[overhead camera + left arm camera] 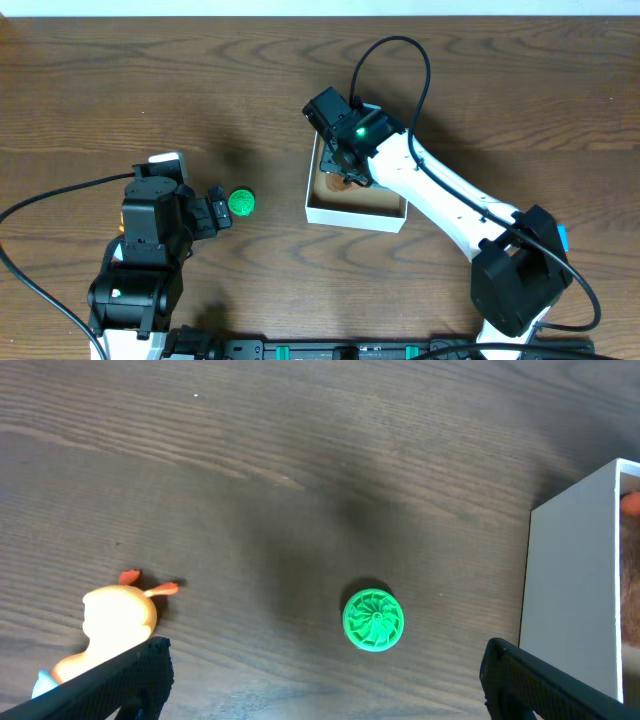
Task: Pack container
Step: 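Carry the beaver with the right gripper into the box and release, then move the right gripper to the colour cube and grasp it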
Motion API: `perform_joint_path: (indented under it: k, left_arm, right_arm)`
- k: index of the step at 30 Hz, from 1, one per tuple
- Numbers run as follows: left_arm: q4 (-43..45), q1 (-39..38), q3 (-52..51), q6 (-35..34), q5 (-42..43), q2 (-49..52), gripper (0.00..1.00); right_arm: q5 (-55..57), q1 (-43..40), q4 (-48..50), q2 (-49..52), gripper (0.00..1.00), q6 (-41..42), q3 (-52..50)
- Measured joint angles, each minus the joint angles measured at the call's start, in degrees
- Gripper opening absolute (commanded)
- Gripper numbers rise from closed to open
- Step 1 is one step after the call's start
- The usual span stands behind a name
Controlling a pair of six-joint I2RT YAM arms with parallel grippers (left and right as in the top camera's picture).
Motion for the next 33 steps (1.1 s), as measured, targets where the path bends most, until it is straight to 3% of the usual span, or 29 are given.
perform_joint_path:
  k: [3, 6, 13, 18, 23, 33]
  left_arm:
    - [0.0, 0.0, 0.0, 0.0, 0.0, 0.0, 0.98]
    - [0.0, 0.0, 0.0, 0.0, 0.0, 0.0, 0.98]
    - [0.0, 0.0, 0.0, 0.0, 0.0, 0.0, 0.98]
    - [0.0, 0.0, 0.0, 0.0, 0.0, 0.0, 0.98]
    - [-0.1, 0.0, 0.0, 0.0, 0.0, 0.1, 0.98]
    - [-0.2, 0.0, 0.0, 0.0, 0.0, 0.2, 0.98]
  right_arm:
    - [3.4, -2.1, -3.2, -1.2, 0.93, -4.1, 0.6]
    - [6.4, -5.9, -6.4, -5.4, 0.98, -7.1, 3.3]
    - [5.5, -28.3, -17.0, -24.0, 1.0, -7.8, 8.3]
    - [2.1, -45.5, -27.3, -27.8, 0.99, -4.0, 7.2]
    - [-2.5, -56.1, -22.0, -25.9, 0.99, -2.3, -4.3]
    - [-6.1, -65.5, -3.2, -25.0, 0.99, -1.8, -29.9]
